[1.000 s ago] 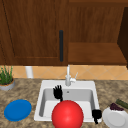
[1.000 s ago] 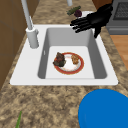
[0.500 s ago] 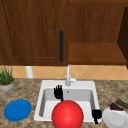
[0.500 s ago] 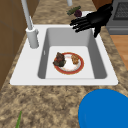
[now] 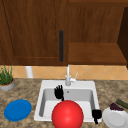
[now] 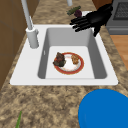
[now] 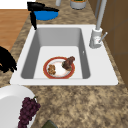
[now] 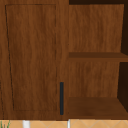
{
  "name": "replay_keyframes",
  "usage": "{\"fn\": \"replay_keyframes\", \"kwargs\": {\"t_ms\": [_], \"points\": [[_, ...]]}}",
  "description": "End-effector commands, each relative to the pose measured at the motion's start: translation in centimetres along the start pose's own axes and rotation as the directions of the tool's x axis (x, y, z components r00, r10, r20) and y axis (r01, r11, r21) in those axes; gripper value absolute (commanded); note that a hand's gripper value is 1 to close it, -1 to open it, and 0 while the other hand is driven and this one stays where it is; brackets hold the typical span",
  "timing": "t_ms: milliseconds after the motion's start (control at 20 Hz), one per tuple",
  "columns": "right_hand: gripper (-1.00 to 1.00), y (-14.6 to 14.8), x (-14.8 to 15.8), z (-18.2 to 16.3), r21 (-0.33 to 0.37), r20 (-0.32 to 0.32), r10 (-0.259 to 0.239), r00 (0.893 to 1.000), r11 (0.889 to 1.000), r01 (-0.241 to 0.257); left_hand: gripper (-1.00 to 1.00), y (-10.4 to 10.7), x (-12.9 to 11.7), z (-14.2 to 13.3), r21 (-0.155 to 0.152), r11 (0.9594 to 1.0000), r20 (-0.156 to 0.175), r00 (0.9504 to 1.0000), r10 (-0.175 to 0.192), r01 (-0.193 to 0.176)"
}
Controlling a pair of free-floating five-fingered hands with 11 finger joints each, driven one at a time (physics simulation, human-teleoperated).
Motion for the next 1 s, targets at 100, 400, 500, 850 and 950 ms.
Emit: {"fn": "replay_keyframes", "kwargs": {"t_ms": [100,400,500,850,950], "points": [[0.0,0.0,0.0,0.0,0.0,0.0,0.0,1.0,1.0,0.0,-1.0,1.2,-0.1,-0.3,0.111,0.9938,-0.048,0.9988,-0.007,0.012],[0.0,0.0,0.0,0.0,0.0,0.0,0.0,1.0,1.0,0.0,-1.0,3.5,0.0,-0.4,0.115,0.9934,-0.052,0.9986,0.005,0.001],[0.0,0.0,0.0,0.0,0.0,0.0,0.0,1.0,1.0,0.0,-1.0,3.8,0.0,-0.6,0.132,0.9913,-0.054,0.9985,0.005,0.003],[0.0,0.0,0.0,0.0,0.0,0.0,0.0,1.0,1.0,0.0,-1.0,3.7,0.1,-0.8,0.158,0.9874,-0.058,0.9982,0.011,-0.001],[0.0,0.0,0.0,0.0,0.0,0.0,0.0,1.0,1.0,0.0,-1.0,3.6,0.1,-0.9,0.163,0.9867,-0.057,0.9983,0.012,-0.002]]}}
